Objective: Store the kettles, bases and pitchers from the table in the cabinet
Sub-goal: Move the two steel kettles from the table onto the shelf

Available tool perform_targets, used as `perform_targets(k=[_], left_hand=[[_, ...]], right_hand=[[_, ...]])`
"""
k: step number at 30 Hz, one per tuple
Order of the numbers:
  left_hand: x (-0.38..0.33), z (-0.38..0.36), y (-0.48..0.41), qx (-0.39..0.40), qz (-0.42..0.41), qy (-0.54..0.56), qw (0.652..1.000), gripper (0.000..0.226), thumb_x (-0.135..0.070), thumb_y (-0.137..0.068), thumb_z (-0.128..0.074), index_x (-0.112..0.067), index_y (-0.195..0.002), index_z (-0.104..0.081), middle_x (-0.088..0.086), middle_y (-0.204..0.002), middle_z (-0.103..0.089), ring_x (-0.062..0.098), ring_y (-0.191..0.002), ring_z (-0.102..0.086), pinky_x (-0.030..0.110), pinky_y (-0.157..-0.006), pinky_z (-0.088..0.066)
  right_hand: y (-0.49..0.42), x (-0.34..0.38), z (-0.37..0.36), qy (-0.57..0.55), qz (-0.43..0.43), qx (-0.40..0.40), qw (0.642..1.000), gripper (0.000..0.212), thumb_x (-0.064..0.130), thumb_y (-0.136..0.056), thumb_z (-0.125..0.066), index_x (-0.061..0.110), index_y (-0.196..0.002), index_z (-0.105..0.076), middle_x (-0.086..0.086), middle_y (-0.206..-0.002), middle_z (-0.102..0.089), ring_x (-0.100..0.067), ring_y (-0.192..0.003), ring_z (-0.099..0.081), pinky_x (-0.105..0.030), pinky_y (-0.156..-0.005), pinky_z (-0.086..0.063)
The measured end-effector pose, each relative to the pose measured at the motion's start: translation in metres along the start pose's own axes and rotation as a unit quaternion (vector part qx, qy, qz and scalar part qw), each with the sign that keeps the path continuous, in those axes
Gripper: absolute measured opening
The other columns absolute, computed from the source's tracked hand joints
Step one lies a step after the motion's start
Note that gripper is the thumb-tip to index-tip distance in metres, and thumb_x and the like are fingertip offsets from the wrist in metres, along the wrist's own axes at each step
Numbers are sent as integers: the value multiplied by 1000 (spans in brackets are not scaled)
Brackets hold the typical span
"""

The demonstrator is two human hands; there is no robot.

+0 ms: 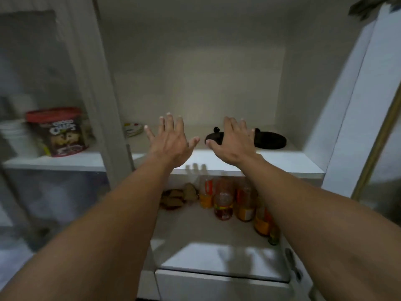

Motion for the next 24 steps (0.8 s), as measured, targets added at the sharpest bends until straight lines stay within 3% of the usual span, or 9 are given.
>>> perform_targets(k=[10, 18, 24], left_hand=[[224, 122, 197, -6, 236, -112, 965, 85, -68, -94, -30, -19, -159, -6, 13, -167, 0, 36, -153, 0, 70, -113, -1], [356, 154, 374, 37, 449, -168, 877, 85, -69, -95, -25, -17, -159, -1, 14, -167, 5, 37, -153, 3, 70, -113, 1], [420, 143, 482, 47, 579, -177, 794, 83, -64, -97, -31, -13, -158, -6, 19, -165, 0, 42, -151, -2, 70, -114, -4]], right_hand=[[102, 272, -30, -131, 194, 83, 969, 95, 66, -88, -49, 17, -158, -7, -4, -167, -7, -32, -153, -1, -62, -119, -7], [223, 462, -95, -191, 362, 196, 891, 93, 66, -89, -48, 18, -157, -6, -3, -167, -6, -31, -154, -1, -65, -118, -6], [308, 549, -160, -209, 447, 296, 818, 86, 65, -89, -48, 16, -153, -18, -5, -163, -20, -33, -149, -17, -65, -114, -18]])
Point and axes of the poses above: each hand's wrist, its own y-axis away from the middle knuckle, its own z-axis out of the back of the hand, x = y × z, the point moved 5 cm from there along -y, towards the middle knuckle
